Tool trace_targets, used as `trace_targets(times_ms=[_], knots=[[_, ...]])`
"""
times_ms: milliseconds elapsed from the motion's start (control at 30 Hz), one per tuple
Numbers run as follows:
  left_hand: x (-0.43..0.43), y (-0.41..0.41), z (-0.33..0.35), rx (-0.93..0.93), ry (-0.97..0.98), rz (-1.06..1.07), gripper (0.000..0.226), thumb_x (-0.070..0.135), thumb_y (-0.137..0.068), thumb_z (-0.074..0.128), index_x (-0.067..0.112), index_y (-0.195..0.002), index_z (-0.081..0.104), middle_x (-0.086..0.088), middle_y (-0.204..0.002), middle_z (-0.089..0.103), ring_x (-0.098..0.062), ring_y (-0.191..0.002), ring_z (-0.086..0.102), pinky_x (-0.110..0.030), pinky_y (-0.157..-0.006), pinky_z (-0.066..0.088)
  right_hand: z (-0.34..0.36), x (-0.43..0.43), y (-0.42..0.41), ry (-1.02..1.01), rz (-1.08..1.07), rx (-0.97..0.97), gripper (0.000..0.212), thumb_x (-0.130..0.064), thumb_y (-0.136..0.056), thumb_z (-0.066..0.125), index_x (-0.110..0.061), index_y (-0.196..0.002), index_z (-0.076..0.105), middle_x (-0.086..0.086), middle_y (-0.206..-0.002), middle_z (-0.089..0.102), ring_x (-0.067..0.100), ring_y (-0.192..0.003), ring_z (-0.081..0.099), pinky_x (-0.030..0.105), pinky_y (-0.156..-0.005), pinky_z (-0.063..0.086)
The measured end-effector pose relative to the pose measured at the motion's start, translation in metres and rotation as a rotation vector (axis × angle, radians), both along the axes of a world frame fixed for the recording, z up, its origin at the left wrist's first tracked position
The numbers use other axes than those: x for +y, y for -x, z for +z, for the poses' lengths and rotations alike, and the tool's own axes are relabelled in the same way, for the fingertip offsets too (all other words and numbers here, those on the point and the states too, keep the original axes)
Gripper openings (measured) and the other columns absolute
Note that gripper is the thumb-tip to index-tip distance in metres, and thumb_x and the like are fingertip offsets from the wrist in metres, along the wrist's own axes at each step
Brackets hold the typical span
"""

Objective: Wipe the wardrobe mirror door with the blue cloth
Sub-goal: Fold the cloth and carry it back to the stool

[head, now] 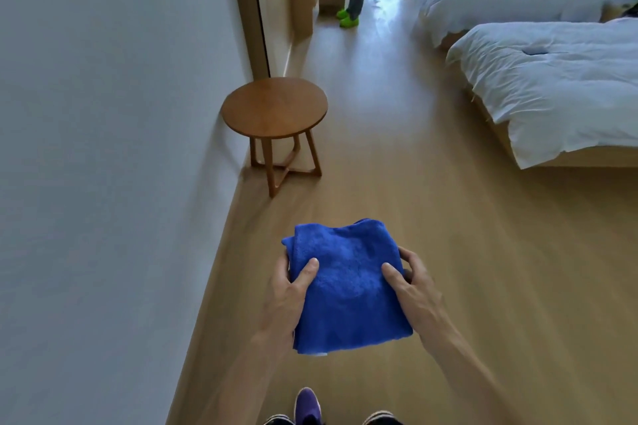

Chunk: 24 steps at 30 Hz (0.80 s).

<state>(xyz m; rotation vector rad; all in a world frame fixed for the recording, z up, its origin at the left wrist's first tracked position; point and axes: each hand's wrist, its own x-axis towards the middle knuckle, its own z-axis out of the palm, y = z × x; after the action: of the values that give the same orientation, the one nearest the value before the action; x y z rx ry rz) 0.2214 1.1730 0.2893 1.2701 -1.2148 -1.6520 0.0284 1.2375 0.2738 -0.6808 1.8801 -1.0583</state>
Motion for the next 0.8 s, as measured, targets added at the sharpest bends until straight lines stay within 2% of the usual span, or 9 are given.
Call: trace_targets(times_ms=[233, 400, 533, 700, 800], knots=[[-0.092, 0.032, 0.009, -0.012, 0.039, -0.016, 0.025, 0.020, -0.103, 0.058, 0.021, -0.129, 0.059, 0.000, -0.115, 0.075, -0.011, -0.100, 0.074, -0.018, -0.073, 0.058, 0.009, -0.088, 0.029, 0.027, -0.022, -0.005, 0.040, -0.038, -0.097, 0.059, -0.042, -0.136, 0.050, -0.014, -0.104, 0.073, 0.010, -0.100, 0.069, 0.044, -0.097, 0.053], [-0.138, 0.065, -0.002, -0.035, 0.008, 0.026, 0.028, 0.023, -0.103, 0.059, 0.024, -0.131, 0.058, 0.001, -0.120, 0.074, -0.011, -0.104, 0.074, -0.027, -0.083, 0.060, -0.002, -0.145, 0.066, 0.020, 0.020, -0.042, 0.040, -0.037, -0.098, 0.060, -0.038, -0.137, 0.052, -0.011, -0.109, 0.073, 0.011, -0.103, 0.068, 0.043, -0.099, 0.053], [-0.175, 0.105, -0.008, -0.023, -0.016, 0.119, 0.026, 0.022, -0.103, 0.059, 0.024, -0.129, 0.059, 0.001, -0.115, 0.075, -0.010, -0.098, 0.075, -0.020, -0.070, 0.059, -0.009, -0.196, 0.108, 0.012, 0.104, -0.048, 0.041, -0.038, -0.097, 0.061, -0.039, -0.137, 0.052, -0.010, -0.109, 0.073, 0.012, -0.103, 0.069, 0.045, -0.098, 0.053], [-0.231, 0.171, -0.003, -0.033, 0.007, 0.225, 0.031, 0.029, -0.101, 0.062, 0.027, -0.132, 0.058, 0.001, -0.119, 0.074, -0.016, -0.103, 0.075, -0.041, -0.090, 0.061, 0.012, -0.267, 0.176, 0.064, 0.186, -0.043, 0.040, -0.033, -0.098, 0.060, -0.036, -0.137, 0.052, -0.011, -0.112, 0.072, 0.009, -0.103, 0.068, 0.039, -0.095, 0.055], [-0.254, 0.204, -0.002, -0.031, 0.010, 0.268, 0.032, 0.030, -0.101, 0.063, 0.027, -0.132, 0.058, -0.001, -0.118, 0.075, -0.020, -0.103, 0.075, -0.048, -0.092, 0.060, 0.021, -0.294, 0.210, 0.077, 0.224, -0.039, 0.039, -0.032, -0.099, 0.060, -0.036, -0.137, 0.053, -0.013, -0.110, 0.071, 0.007, -0.101, 0.068, 0.035, -0.093, 0.055]])
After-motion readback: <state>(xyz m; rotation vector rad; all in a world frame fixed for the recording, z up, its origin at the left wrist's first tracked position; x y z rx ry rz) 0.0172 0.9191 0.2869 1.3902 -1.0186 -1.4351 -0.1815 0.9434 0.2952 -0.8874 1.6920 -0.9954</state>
